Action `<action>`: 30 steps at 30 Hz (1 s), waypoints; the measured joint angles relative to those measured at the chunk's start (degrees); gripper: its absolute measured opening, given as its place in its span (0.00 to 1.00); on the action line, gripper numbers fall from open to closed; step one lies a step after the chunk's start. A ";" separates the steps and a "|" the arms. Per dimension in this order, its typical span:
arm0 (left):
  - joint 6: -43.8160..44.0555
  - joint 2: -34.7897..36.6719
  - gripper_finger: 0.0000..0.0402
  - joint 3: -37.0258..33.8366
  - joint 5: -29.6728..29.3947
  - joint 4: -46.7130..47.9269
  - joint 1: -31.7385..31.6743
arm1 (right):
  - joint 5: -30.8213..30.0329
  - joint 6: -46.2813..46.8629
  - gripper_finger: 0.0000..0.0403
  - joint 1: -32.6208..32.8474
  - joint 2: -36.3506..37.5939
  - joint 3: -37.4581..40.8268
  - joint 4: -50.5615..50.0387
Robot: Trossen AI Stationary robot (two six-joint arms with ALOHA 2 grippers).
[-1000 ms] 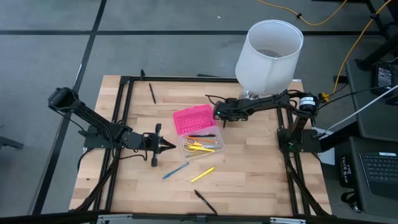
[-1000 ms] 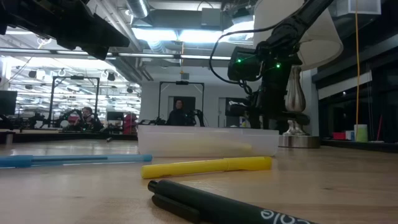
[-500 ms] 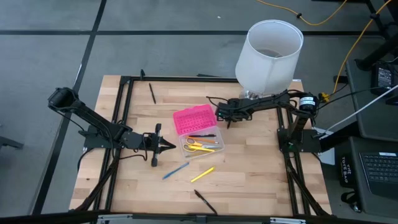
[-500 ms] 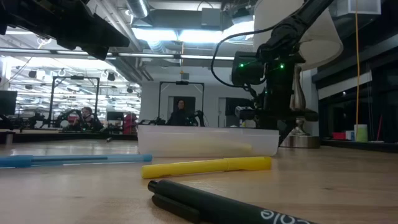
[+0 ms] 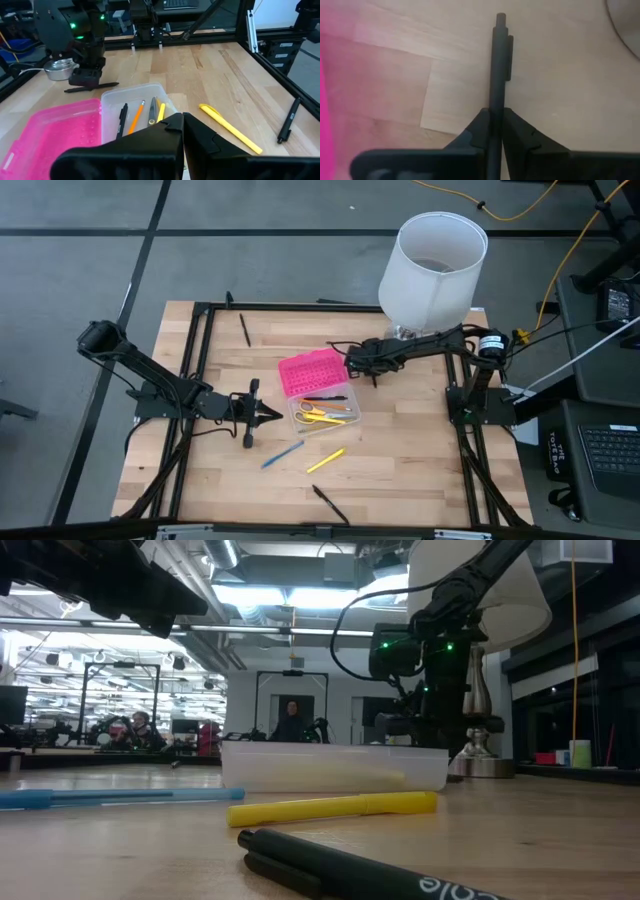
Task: Pick & place school supplies into a supply box
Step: Put the black pen into the pink supply box
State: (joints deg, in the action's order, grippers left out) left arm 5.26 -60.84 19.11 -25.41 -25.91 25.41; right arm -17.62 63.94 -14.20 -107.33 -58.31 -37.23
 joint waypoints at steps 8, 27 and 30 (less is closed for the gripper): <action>3.06 0.00 0.01 0.00 0.15 0.02 0.00 | 2.58 -8.27 0.09 1.63 4.91 1.03 -2.72; 3.18 0.00 0.00 0.00 4.23 0.00 0.00 | -12.52 -14.95 0.10 21.39 29.08 0.72 -7.12; 4.46 0.00 0.00 0.00 6.01 0.00 0.00 | -12.99 -17.86 0.10 26.08 30.96 0.70 -5.62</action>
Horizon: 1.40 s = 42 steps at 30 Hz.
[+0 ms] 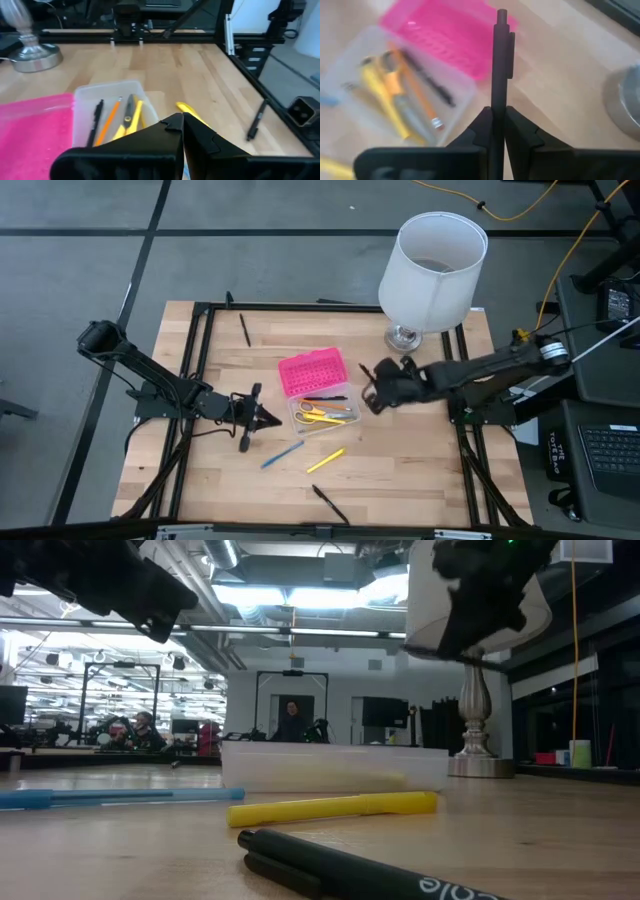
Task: Pick & place school supplies into a supply box
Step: Put the black pen into the pink supply box
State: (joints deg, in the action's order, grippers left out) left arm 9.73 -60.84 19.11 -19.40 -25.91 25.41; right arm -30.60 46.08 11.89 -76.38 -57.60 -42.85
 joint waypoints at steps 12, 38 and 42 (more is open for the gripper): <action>1.69 0.00 0.00 0.00 1.33 0.42 0.00 | -8.64 -12.34 0.09 11.15 3.81 13.57 25.12; 1.54 0.00 0.01 0.00 0.96 0.37 -0.02 | 19.03 -46.18 0.09 5.83 10.49 33.03 75.49; 1.54 0.00 0.00 0.00 0.96 0.37 -0.02 | 22.64 -49.20 0.09 3.77 10.49 33.03 75.69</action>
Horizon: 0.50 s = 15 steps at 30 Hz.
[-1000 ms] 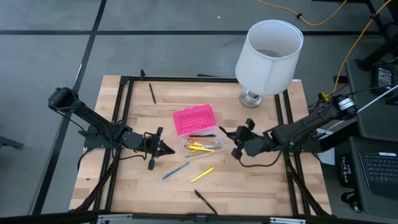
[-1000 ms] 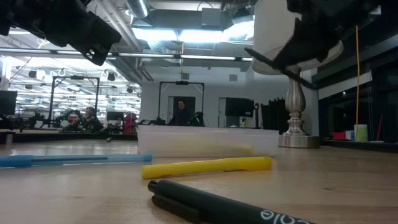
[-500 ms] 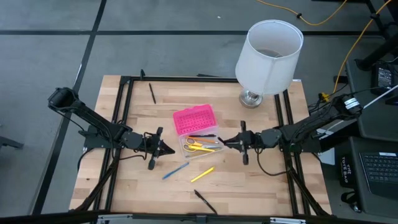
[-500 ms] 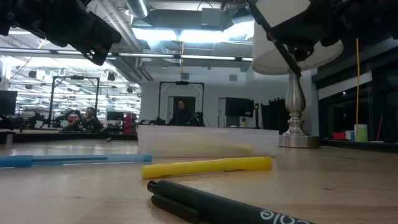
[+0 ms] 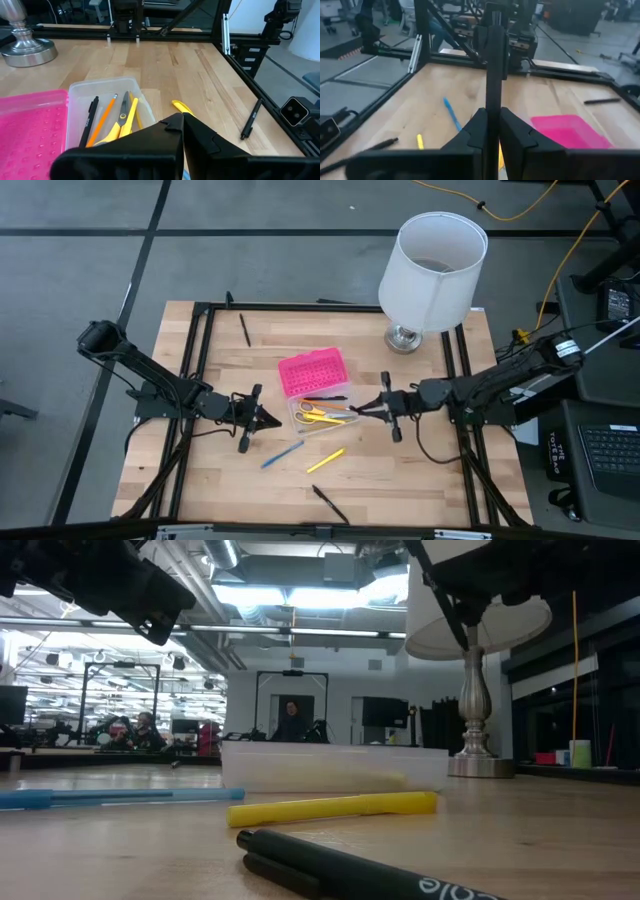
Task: Pick & place school supplies into a supply box
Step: Put the black pen into the pink supply box
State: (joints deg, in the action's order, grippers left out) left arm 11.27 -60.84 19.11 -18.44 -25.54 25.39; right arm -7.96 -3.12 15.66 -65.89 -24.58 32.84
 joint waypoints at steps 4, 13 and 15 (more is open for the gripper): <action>0.00 0.00 0.01 0.00 0.02 0.00 0.00 | 3.40 -3.75 0.09 -2.67 0.00 0.00 -0.01; -0.02 0.00 0.01 0.00 -0.74 0.00 0.02 | 11.30 -6.12 0.09 -8.33 0.00 0.00 -0.06; -0.03 0.00 0.00 0.00 -1.81 0.00 0.00 | 12.56 -6.08 0.09 -8.84 0.00 -0.07 -0.10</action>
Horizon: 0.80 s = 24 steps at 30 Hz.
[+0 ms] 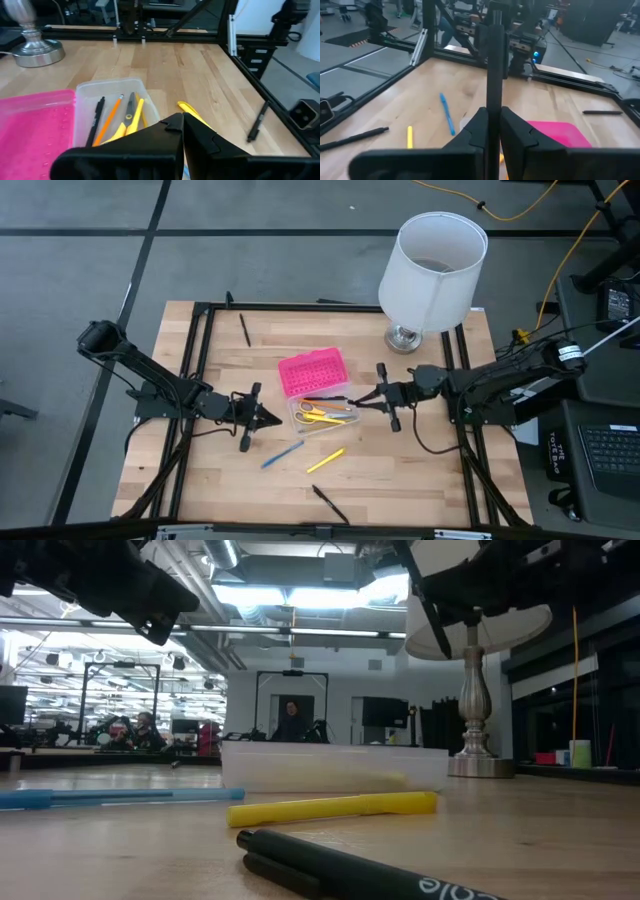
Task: Pick & place school supplies into a supply box
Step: Put the black pen into the pink supply box
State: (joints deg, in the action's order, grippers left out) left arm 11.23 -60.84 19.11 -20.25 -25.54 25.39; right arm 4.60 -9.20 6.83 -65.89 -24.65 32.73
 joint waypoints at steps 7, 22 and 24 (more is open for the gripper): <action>-10.72 0.00 0.01 0.00 -5.00 0.00 0.00 | 0.05 -0.15 0.09 -0.13 -0.08 -6.04 -8.48; -13.85 0.00 0.01 0.00 -8.75 -0.28 0.00 | -3.39 -0.38 0.10 -1.20 -14.47 -23.85 -29.02; -12.91 0.00 0.01 0.00 -8.75 -0.30 0.00 | -3.43 -0.37 0.10 -1.70 -17.43 -26.46 -31.75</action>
State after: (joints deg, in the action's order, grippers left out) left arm -1.68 -60.84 19.11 -28.99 -25.84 25.39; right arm 1.17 -9.56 5.13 -83.32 -51.10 0.99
